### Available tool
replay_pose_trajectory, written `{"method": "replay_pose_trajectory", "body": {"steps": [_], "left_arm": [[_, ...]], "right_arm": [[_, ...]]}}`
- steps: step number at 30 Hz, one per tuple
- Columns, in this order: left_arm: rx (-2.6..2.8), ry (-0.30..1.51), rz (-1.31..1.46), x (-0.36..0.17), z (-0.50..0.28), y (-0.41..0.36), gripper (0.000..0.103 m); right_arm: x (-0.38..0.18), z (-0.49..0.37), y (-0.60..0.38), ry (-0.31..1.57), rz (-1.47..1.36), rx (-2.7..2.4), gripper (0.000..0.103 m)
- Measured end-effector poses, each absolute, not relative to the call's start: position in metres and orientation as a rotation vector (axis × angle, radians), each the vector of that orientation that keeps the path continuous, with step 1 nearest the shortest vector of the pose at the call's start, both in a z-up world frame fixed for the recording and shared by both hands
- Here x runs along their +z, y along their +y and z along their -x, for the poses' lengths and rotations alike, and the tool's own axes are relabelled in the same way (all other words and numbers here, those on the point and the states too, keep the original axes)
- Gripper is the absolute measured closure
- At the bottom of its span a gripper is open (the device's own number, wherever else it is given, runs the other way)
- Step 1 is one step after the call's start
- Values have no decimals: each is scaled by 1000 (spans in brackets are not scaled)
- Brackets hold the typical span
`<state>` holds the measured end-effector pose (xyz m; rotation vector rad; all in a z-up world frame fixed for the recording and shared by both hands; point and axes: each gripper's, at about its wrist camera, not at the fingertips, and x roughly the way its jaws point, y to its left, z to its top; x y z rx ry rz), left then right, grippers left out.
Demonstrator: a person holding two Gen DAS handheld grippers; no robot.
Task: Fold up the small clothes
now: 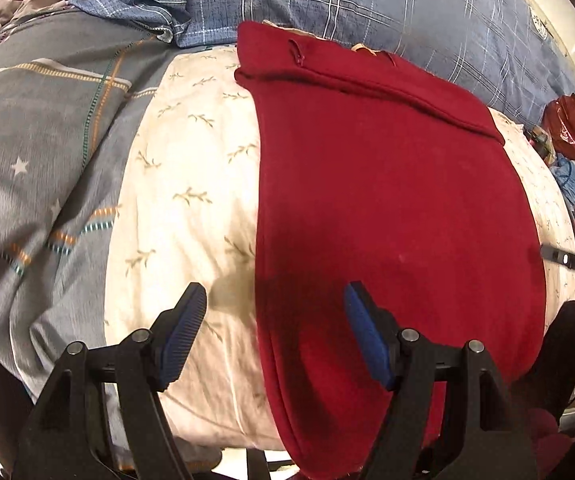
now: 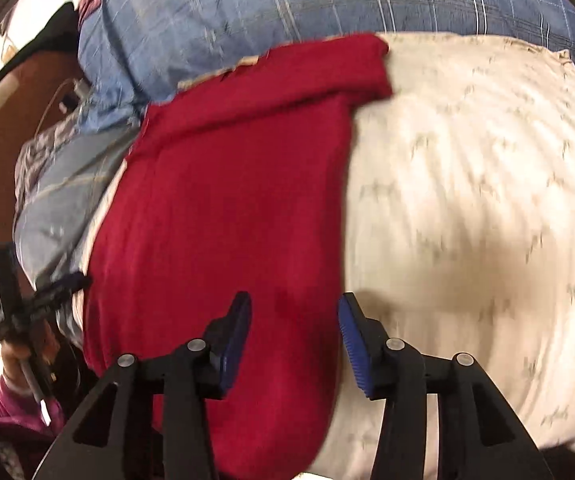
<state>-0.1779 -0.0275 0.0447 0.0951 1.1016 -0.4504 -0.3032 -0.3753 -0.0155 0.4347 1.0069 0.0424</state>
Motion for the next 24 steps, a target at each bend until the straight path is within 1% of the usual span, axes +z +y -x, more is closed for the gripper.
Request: {"method": "replay_pose_trajectory", "body": {"steps": [5, 11, 24], "left_arm": [[-476, 1147, -103, 38, 195, -26, 32], [-493, 1170, -121, 35, 214, -21, 32], [-542, 1229, -107, 33, 221, -26, 32]], "right_arm": [[-29, 327, -370, 1046, -476, 85, 49], [-45, 357, -369, 1072, -562, 153, 46], [-57, 358, -354, 1134, -628, 314, 47]]}}
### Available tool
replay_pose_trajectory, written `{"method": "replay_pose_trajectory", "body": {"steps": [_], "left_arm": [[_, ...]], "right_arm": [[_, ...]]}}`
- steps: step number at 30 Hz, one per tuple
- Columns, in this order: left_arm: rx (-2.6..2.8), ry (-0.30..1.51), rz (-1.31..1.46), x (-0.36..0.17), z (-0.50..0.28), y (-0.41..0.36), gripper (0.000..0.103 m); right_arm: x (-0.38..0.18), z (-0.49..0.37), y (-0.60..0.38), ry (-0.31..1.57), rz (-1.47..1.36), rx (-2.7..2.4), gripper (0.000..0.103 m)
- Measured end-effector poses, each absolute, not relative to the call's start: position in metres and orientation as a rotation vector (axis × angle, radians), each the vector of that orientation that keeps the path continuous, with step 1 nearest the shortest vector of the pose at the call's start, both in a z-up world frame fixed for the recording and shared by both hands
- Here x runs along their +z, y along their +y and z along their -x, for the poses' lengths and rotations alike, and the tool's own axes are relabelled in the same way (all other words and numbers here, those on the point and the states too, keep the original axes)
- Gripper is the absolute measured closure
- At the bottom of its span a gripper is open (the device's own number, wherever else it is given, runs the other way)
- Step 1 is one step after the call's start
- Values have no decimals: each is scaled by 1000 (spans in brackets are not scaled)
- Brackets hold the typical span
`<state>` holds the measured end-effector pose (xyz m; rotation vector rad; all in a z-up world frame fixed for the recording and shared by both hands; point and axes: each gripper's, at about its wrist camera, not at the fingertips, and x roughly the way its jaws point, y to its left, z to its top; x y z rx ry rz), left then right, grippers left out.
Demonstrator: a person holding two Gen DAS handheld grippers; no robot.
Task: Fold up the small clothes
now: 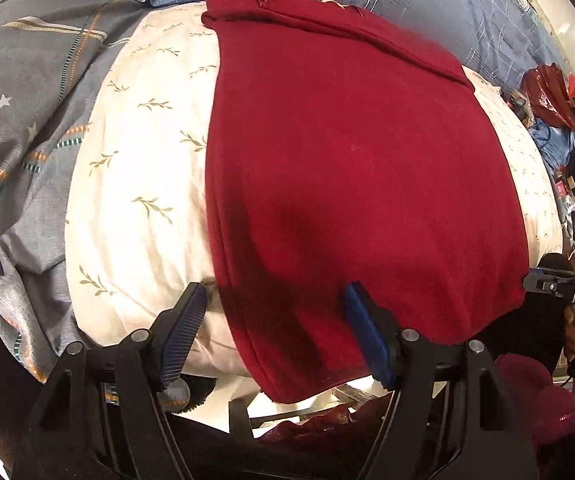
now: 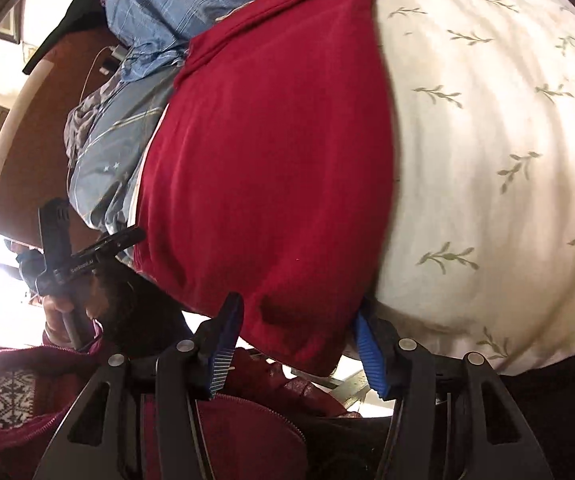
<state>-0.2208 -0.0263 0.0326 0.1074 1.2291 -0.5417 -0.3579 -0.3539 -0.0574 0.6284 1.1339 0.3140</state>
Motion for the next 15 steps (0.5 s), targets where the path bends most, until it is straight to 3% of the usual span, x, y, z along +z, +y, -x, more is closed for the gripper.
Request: {"method": "replay_pose_trajectory", "body": {"steps": [5, 7, 9, 11, 13, 15], "left_arm": [[-549, 1234, -121, 30, 220, -34, 32], [-556, 1232, -131, 29, 221, -35, 32], [-569, 1230, -132, 29, 222, -33, 42], [-566, 1224, -144, 30, 222, -35, 62], [-581, 1230, -134, 31, 222, -32, 84], [-604, 1246, -115, 31, 220, -32, 90]], "right_arm": [[-62, 355, -354, 1128, -651, 333, 51], [-62, 354, -353, 1125, -667, 331, 60], [-61, 353, -351, 1116, -681, 341, 70], [-64, 352, -350, 1096, -742, 379, 87], [-63, 348, -345, 1094, -738, 389, 89], [-55, 345, -342, 1067, -717, 410, 90]]}}
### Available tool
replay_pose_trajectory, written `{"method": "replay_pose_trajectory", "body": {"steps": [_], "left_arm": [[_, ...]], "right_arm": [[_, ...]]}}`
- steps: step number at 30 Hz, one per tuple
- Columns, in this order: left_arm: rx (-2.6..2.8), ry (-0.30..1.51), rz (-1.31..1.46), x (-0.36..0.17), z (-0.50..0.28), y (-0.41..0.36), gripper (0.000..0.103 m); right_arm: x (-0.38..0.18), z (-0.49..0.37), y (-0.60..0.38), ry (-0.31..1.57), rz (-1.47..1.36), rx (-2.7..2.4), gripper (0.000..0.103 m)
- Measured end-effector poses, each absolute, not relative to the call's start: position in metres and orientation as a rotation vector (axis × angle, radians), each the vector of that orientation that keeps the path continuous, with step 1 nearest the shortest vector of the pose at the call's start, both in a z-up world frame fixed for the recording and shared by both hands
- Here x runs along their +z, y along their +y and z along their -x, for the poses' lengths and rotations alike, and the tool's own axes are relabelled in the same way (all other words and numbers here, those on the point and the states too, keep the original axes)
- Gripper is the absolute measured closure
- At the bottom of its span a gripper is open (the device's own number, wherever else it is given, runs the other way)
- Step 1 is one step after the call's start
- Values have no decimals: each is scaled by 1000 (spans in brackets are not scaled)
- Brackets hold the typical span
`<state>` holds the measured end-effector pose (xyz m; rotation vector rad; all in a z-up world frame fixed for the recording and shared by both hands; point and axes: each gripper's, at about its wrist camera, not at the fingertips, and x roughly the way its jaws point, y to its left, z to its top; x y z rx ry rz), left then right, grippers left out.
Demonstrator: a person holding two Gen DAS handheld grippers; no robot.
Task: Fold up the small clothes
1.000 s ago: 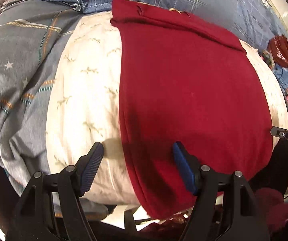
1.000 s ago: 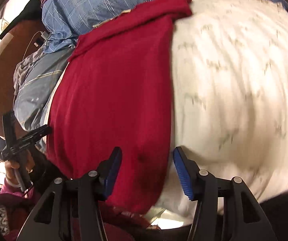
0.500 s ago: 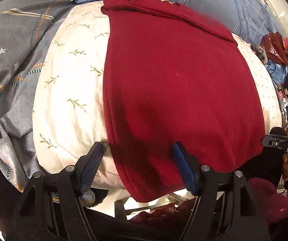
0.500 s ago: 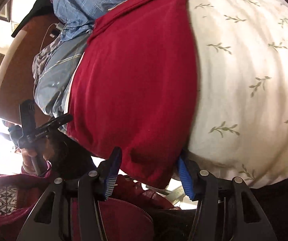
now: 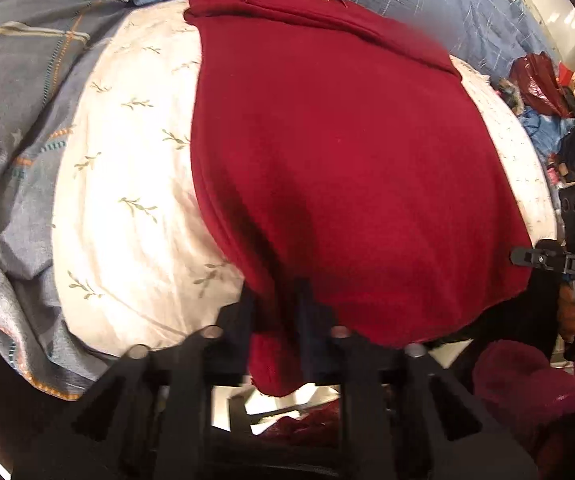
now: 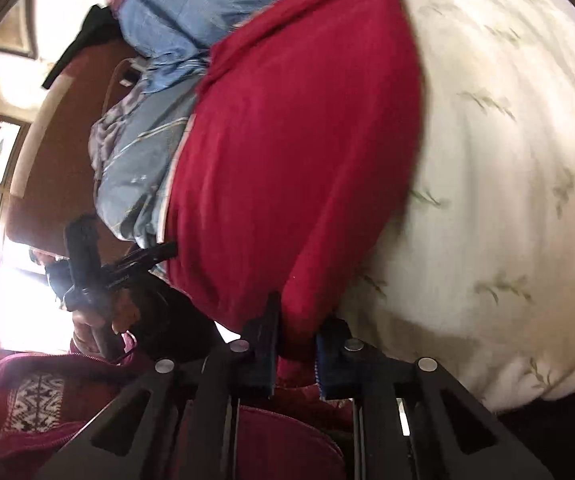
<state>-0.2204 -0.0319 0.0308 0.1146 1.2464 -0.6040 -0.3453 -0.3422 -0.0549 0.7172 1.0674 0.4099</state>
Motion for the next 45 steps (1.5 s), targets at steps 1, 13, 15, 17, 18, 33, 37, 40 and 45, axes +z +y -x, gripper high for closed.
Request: {"method": "replay_pose_trajectory", "body": {"steps": [1, 13, 15, 17, 18, 33, 37, 40, 45], "left_arm": [[-607, 1247, -120, 31, 220, -33, 91], [-682, 1116, -48, 88, 190, -35, 93], [-681, 1079, -43, 98, 178, -40, 93], [-673, 1040, -27, 106, 163, -48, 94], [-668, 1020, -20, 110, 157, -50, 94], [-524, 882, 37, 124, 17, -98, 98], [-482, 895, 47, 114, -18, -108, 98], [-463, 905, 41, 106, -38, -117, 98], [-433, 918, 43, 94, -69, -130, 98]], "right_arm": [[-51, 344, -341, 1051, -711, 418, 91], [-7, 321, -359, 864, -743, 452, 91], [1, 313, -366, 830, -750, 445, 92], [11, 303, -374, 790, -754, 431, 92], [16, 296, -379, 768, -753, 419, 92], [44, 141, -435, 661, -715, 246, 92], [35, 117, -449, 677, -734, 212, 92], [27, 95, -459, 690, -763, 205, 92], [12, 62, -475, 697, -788, 167, 92]]}}
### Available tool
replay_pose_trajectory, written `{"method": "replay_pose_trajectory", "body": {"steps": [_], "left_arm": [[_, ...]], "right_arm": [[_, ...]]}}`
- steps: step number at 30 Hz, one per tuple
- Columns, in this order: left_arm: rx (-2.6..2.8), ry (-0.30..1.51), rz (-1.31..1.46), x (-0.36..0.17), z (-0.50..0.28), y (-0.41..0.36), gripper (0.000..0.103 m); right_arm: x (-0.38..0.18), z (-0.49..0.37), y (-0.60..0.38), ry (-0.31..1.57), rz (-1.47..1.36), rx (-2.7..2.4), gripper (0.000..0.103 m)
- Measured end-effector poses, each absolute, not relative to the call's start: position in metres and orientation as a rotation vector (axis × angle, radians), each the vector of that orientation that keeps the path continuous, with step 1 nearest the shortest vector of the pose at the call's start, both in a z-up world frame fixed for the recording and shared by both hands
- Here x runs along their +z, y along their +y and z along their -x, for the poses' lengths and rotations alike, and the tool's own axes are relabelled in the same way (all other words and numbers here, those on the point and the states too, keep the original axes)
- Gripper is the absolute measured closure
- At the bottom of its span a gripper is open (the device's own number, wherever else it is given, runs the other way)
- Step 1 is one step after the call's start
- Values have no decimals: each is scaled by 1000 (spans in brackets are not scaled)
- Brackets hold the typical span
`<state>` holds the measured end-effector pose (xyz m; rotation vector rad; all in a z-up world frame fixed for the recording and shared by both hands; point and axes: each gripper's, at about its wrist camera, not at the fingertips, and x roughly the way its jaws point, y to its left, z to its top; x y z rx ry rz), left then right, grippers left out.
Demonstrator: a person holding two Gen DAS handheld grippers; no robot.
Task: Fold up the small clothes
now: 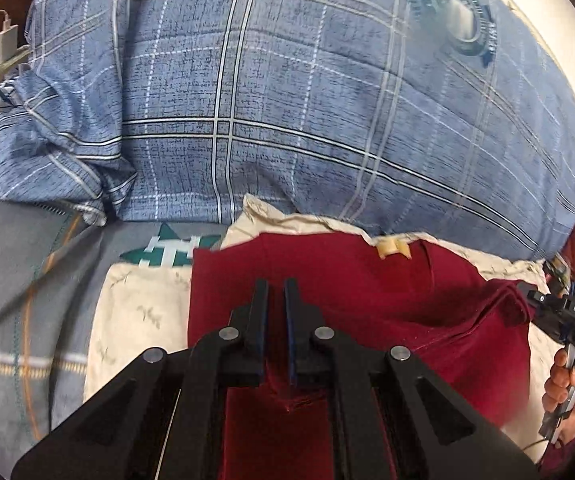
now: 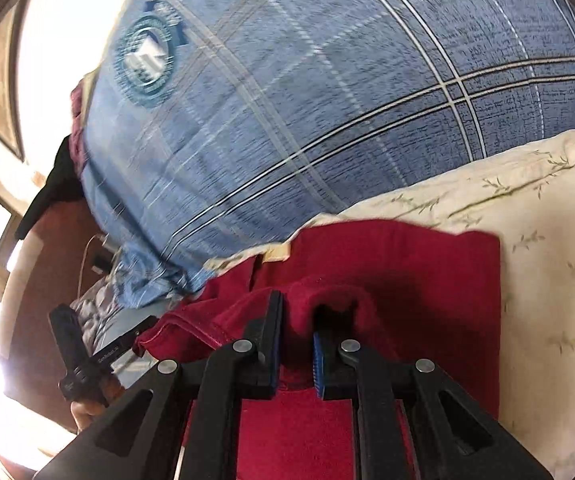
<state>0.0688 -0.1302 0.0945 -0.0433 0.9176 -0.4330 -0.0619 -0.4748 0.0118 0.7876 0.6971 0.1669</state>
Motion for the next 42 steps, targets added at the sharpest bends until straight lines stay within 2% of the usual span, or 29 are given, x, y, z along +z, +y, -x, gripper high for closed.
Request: {"method": "replay_pose_trajectory", "body": {"steps": [4, 6, 7, 8, 9, 12, 15, 16, 17, 23, 27, 28, 35, 39, 42], "left_arm": [[-414, 933, 76, 84, -92, -134, 95], [-408, 945, 105, 83, -99, -129, 78], [-405, 946, 124, 84, -100, -124, 64], [-409, 939, 144, 86, -100, -120, 60], [-416, 931, 155, 88, -98, -116, 60], [-412, 912, 122, 95, -89, -111, 60], [-413, 894, 66, 95, -78, -117, 53], [-404, 894, 42, 92, -75, -121, 52], [-392, 897, 14, 88, -73, -126, 52], [-301, 978, -102, 51, -89, -145, 50], [-275, 1002, -70, 41, -102, -142, 45], [-279, 1005, -57, 41, -103, -140, 45], [-338, 966, -55, 66, -73, -112, 45], [-385, 937, -46, 80, -35, -90, 45], [-420, 960, -29, 78, -10, -78, 45]], "right_arm": [[-11, 39, -489, 771, -869, 127, 86], [-12, 43, -496, 748, -918, 143, 80], [-4, 54, -497, 703, -907, 142, 69], [-4, 54, -497, 703, -907, 142, 52], [5, 65, -499, 666, -884, 111, 47], [25, 85, -498, 590, -834, 126, 47], [36, 77, -467, 670, -644, 131, 53], [36, 77, -467, 670, -644, 131, 58], [33, 69, -459, 702, -605, 134, 63], [-11, 11, -470, 798, -503, -70, 71], [-22, -4, -478, 815, -535, -92, 71], [-22, -4, -478, 815, -535, -92, 68], [15, 47, -466, 742, -516, -50, 62], [10, 76, -456, 798, -450, -55, 62], [-12, 74, -457, 918, -422, -85, 64]]}}
